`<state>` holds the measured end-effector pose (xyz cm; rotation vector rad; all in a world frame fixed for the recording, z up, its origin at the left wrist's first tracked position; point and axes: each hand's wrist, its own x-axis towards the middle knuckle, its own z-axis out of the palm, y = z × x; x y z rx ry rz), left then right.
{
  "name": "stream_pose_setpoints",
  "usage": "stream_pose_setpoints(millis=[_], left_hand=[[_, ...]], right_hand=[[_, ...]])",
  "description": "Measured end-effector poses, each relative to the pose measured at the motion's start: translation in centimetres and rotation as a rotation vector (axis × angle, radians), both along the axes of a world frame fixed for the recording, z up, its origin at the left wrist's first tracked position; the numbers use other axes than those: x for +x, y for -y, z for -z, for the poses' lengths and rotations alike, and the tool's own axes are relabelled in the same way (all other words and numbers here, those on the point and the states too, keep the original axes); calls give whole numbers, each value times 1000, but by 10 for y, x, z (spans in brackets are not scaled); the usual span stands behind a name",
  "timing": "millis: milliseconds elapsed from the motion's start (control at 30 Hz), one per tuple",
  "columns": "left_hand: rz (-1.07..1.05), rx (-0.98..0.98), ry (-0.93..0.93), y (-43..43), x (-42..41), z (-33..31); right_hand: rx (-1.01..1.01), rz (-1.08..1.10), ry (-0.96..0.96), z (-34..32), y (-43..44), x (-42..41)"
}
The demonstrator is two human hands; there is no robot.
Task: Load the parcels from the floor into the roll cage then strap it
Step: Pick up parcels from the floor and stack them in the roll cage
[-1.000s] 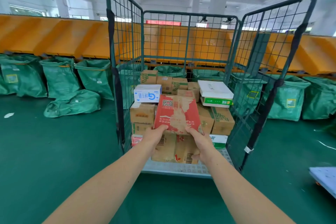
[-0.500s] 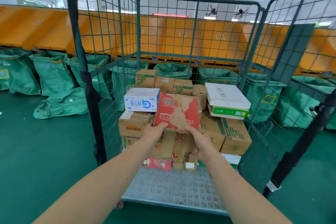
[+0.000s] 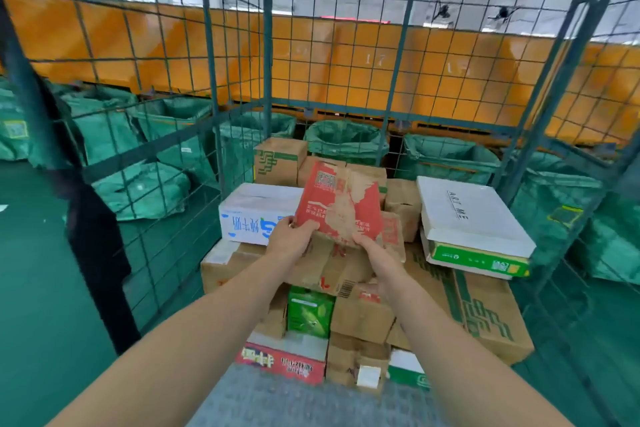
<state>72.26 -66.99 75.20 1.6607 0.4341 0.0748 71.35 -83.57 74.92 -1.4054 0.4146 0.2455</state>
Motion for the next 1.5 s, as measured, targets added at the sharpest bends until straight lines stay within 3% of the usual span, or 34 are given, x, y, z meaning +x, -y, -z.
stream_pose_setpoints(millis=[333,633,800,1033,1267,1433,1500], left_hand=[[83,41,-33,-23,220,46],[176,3,-191,-47,352,98],[199,13,-264,-57,382,123],[391,236,-249,-49,407,144],[359,64,-459,-42,402,152],[359,381,-340,-46,398,169],[354,579,-306,-43,397,162]], right_hand=[[-43,51,-49,45,-22,210],[-111,53,-171,81,-43,330],[-182,35,-217,108,-50,370],[-398,29,-153,134,-39,380],[-668,31,-122,127,-21,384],[-754,-209,-145,137,-26,374],[-665,-313,-147,139,-30,363]])
